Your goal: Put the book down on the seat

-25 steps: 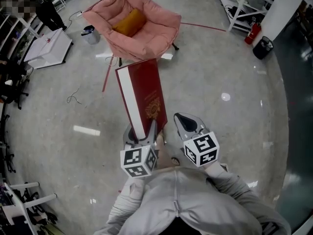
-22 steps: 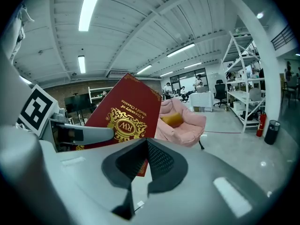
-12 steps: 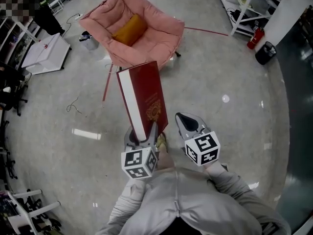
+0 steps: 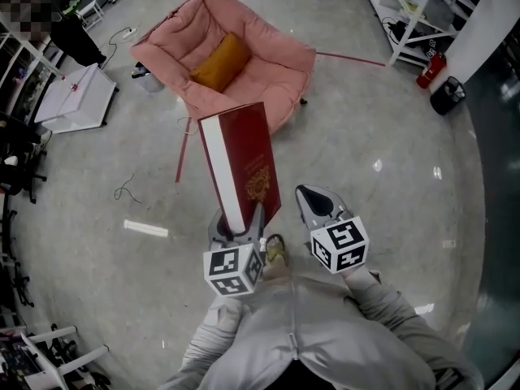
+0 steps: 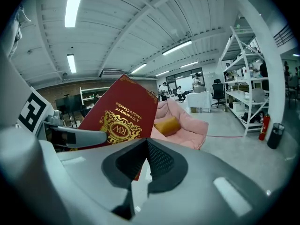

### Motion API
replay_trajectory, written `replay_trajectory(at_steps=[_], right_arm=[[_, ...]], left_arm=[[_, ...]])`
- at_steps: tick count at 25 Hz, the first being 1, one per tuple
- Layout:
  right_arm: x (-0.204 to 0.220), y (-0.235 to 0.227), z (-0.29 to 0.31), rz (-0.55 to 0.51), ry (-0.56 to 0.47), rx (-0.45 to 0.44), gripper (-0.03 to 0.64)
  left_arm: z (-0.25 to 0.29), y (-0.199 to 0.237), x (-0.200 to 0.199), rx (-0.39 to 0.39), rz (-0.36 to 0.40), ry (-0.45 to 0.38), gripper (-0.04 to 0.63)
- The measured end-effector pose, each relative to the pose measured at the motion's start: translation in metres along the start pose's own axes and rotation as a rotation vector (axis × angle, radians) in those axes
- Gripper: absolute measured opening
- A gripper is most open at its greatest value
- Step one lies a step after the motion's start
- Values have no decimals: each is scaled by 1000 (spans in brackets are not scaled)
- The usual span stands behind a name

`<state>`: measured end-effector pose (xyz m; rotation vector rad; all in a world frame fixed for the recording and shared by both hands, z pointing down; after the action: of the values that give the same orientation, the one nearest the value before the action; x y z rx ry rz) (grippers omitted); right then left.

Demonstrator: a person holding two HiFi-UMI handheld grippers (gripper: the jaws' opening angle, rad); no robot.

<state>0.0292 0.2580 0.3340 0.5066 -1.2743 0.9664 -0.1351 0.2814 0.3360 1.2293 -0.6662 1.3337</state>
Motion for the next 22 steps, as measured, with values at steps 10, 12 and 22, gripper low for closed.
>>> replay_trajectory(at_steps=[10, 12, 22], right_arm=[[-15, -13, 76, -7, 17, 12, 0], [-16, -13, 86, -6, 22, 16, 0], [-17, -37, 117, -10, 54, 38, 0]], left_arm=[[59, 45, -25, 13, 7, 19, 259], [67, 53, -28, 14, 5, 20, 259], [116, 72, -35, 16, -31, 48, 259]])
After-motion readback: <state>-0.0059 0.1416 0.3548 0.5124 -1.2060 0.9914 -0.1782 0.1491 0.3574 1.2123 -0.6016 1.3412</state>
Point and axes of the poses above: the fingertips, and each gripper's own axes: z forward along the fingers, y to its left, x out of its underside, the point moved 5 cm from there along -z, backward along the fingers, and after that the axes turned 6 degrees about -y, right-handed, at the moved point
